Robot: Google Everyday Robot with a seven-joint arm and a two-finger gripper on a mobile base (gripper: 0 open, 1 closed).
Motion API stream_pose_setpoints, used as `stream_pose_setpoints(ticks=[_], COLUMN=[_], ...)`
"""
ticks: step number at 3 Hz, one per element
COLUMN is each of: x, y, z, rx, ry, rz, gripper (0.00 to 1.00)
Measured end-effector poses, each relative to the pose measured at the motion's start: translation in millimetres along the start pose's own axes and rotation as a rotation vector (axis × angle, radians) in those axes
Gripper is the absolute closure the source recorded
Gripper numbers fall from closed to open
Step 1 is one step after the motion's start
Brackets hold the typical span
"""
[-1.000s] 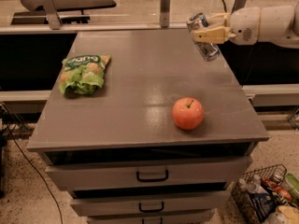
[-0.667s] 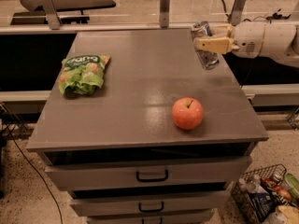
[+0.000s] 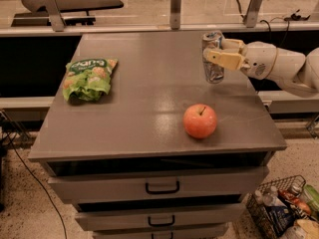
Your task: Place redbull can upright
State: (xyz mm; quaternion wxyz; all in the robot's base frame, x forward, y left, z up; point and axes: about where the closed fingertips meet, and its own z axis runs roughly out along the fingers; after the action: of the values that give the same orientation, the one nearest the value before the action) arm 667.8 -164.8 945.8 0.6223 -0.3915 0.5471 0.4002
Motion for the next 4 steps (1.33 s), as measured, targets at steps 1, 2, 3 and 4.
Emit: stream_pose_setpoints(ticks=[1, 2, 3, 4], x=[5, 22, 33, 39], y=[3, 7, 10, 11], z=[2, -6, -12, -20], rx=[-0.005, -0.013, -0.019, -0.024], ry=[-0.045, -0.067, -0.071, -0.065], rz=[0.019, 0.047, 0.059, 0.056], gripper=[0.84, 0.54, 0.31, 0.07])
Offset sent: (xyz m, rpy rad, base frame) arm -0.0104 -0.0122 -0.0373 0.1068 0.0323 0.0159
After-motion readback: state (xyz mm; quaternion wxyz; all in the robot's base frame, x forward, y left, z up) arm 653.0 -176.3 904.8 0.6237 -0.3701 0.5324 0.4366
